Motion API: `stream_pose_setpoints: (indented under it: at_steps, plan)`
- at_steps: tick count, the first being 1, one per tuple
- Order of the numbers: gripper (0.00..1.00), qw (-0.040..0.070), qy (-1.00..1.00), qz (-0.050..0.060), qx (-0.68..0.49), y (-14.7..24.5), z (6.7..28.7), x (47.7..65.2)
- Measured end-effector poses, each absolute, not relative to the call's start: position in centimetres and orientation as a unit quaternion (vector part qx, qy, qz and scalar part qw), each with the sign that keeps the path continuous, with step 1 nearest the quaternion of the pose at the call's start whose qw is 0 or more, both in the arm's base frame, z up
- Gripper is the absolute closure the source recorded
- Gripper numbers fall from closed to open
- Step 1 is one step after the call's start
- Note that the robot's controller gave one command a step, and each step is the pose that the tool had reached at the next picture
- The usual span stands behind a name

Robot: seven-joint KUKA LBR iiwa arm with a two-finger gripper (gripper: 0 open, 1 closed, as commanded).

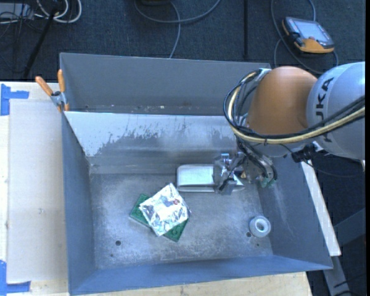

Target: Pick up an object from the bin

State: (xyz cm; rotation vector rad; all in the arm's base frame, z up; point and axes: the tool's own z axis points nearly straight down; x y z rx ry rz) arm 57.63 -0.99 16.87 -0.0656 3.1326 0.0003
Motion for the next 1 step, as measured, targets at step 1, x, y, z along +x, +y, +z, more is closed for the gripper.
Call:
stream_pose_setpoints:
  at_steps: [1]
  plan:
    - [1.00, 0.002, 0.973, 0.000, -0.231, -0.01, 24.81, 54.07]
